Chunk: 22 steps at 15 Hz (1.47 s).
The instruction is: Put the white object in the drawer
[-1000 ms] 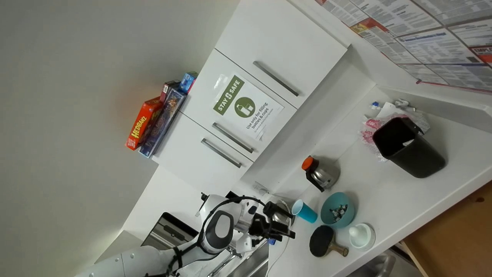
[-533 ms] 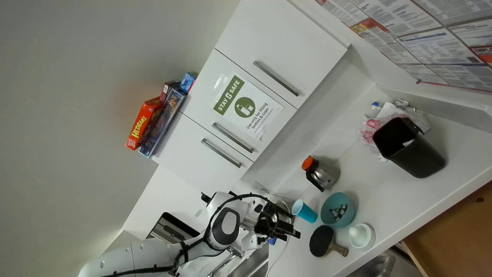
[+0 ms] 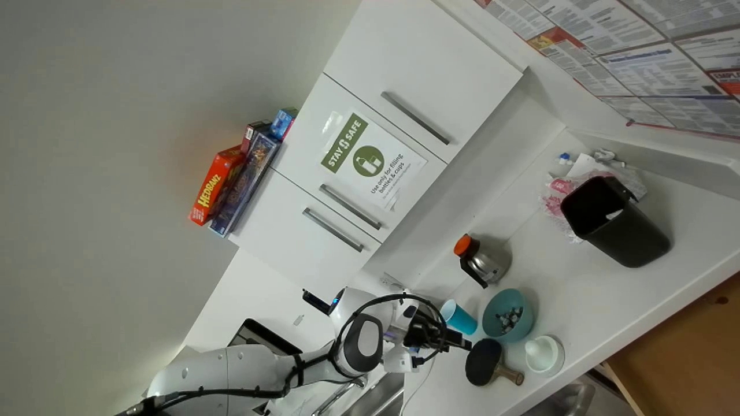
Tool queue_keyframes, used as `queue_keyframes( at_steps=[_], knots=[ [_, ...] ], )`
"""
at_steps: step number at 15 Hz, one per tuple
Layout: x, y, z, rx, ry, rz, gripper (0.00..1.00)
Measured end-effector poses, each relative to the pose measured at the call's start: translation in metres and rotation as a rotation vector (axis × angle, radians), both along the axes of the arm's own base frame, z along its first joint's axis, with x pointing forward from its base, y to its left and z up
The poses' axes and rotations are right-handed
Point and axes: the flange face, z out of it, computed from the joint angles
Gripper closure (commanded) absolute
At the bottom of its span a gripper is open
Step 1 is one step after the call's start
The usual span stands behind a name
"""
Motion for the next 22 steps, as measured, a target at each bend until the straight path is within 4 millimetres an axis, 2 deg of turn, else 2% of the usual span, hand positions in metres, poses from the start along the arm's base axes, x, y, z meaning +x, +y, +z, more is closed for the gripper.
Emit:
queue_keyframes(
  at_steps=[9, 15, 22],
  knots=[
    [0.026, -0.052, -0.068, 0.047, -0.033, -0.116, 0.0],
    [0.054, -0.064, -0.105, 0.059, -0.001, -0.154, 0.0],
    [0.081, -0.077, -0.139, 0.049, 0.028, -0.172, 0.0]
  ],
)
